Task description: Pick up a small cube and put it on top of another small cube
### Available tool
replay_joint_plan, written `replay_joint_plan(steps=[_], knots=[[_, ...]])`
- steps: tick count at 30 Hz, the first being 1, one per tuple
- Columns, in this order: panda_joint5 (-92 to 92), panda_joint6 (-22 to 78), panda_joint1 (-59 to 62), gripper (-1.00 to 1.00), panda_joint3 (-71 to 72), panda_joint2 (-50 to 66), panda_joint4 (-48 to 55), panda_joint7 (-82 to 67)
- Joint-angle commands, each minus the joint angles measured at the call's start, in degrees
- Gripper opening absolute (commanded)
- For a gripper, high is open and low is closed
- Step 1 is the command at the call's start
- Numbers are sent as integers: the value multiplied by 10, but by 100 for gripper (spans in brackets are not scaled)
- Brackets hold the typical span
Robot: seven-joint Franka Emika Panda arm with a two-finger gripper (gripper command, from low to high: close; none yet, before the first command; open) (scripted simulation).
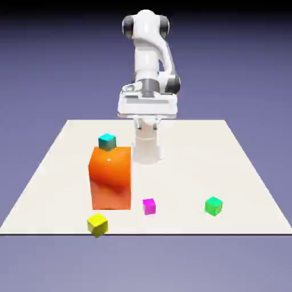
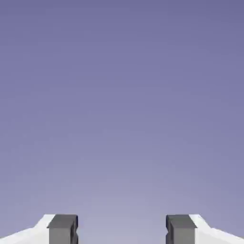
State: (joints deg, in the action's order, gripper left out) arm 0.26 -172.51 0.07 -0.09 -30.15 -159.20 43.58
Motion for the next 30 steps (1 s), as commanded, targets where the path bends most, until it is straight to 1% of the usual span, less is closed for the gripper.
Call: replay_joint_plan(steps=[1,27,29,30], knots=[[2,12,6,0,-1,21,15,9],[59,334,170,0,-20,561,404,251],[59,336,171,0,-20,563,405,252],[61,316,171,0,-18,583,407,250]])
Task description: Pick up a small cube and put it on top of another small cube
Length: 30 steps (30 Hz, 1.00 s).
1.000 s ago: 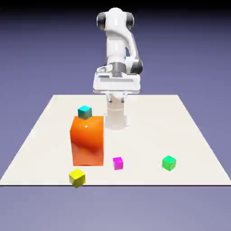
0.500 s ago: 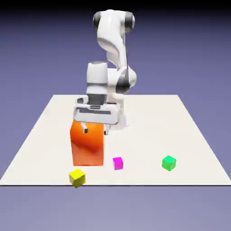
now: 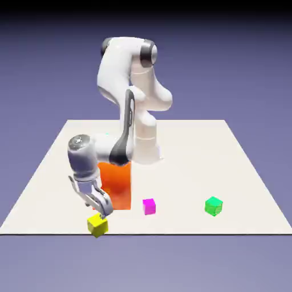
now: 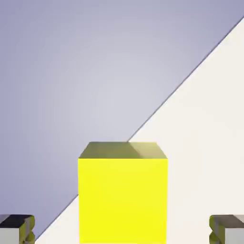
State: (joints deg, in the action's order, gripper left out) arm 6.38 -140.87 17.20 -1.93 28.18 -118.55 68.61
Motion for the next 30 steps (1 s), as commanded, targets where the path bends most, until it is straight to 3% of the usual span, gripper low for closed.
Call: replay_joint_plan(steps=[1,3,4,9,22,29,30], knots=[[2,-19,1,0,2,21,1,-2],[7,-58,2,0,6,62,4,-5],[7,-58,2,-100,6,62,4,-5],[-2,19,-1,-100,-2,-21,-1,2],[-146,46,-271,-100,243,-147,-119,-233],[-203,-42,-300,-100,210,-63,-130,-198],[-203,-42,-300,100,210,-63,-130,-198]])
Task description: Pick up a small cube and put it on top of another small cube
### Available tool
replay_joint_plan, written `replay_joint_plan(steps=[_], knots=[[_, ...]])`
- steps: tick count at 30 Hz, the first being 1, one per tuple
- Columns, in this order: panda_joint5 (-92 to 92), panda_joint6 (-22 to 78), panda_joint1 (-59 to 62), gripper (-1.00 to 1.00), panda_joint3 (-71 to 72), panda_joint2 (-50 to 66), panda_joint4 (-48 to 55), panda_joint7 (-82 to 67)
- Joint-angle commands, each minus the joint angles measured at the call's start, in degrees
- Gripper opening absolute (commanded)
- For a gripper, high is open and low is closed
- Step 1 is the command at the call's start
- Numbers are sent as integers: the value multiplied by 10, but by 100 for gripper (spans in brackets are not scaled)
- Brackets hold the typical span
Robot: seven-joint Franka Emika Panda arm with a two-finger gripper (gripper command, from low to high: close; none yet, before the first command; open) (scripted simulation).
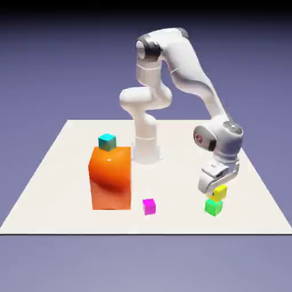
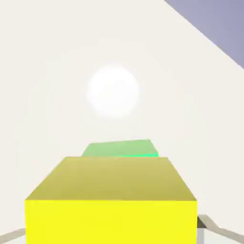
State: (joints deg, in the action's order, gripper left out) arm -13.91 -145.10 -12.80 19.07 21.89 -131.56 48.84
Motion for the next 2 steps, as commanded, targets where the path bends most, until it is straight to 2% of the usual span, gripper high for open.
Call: replay_joint_plan(steps=[1,2], knots=[[0,0,0,100,0,0,0,0],[13,22,6,100,9,-21,2,-9]])
